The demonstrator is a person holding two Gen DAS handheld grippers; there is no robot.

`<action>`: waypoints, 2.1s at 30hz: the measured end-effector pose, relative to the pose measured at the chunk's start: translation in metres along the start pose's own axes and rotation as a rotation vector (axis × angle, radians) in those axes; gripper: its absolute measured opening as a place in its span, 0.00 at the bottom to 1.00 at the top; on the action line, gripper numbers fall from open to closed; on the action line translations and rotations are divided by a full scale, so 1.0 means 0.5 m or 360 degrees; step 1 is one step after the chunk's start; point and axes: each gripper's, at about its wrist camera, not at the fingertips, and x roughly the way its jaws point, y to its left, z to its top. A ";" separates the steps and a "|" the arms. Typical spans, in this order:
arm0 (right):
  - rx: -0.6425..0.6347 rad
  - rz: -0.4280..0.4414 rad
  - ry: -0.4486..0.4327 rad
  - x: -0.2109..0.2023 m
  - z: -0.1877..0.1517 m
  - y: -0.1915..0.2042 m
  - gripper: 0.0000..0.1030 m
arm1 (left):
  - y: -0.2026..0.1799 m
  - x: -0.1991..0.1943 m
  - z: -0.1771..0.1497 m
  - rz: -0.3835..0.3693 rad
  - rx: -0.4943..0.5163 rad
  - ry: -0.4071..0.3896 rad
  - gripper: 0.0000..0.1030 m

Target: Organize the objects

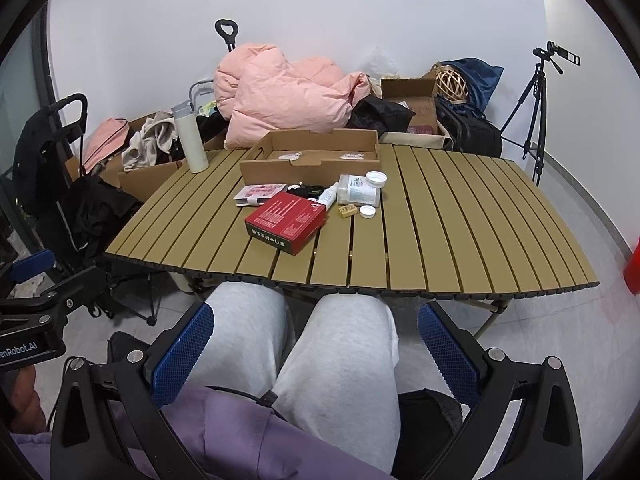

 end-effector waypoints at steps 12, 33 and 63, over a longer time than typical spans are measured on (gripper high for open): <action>0.0003 0.0033 0.0007 0.000 0.003 0.000 1.00 | 0.002 0.000 0.000 0.0000 0.0002 0.0001 1.00; 0.0024 0.0050 0.0014 0.004 0.005 -0.003 1.00 | -0.002 0.006 -0.006 0.0004 0.0002 0.0020 1.00; 0.0097 0.0352 0.0386 0.475 0.164 -0.131 0.68 | 0.010 0.531 0.208 -0.0409 0.0327 -0.0013 0.98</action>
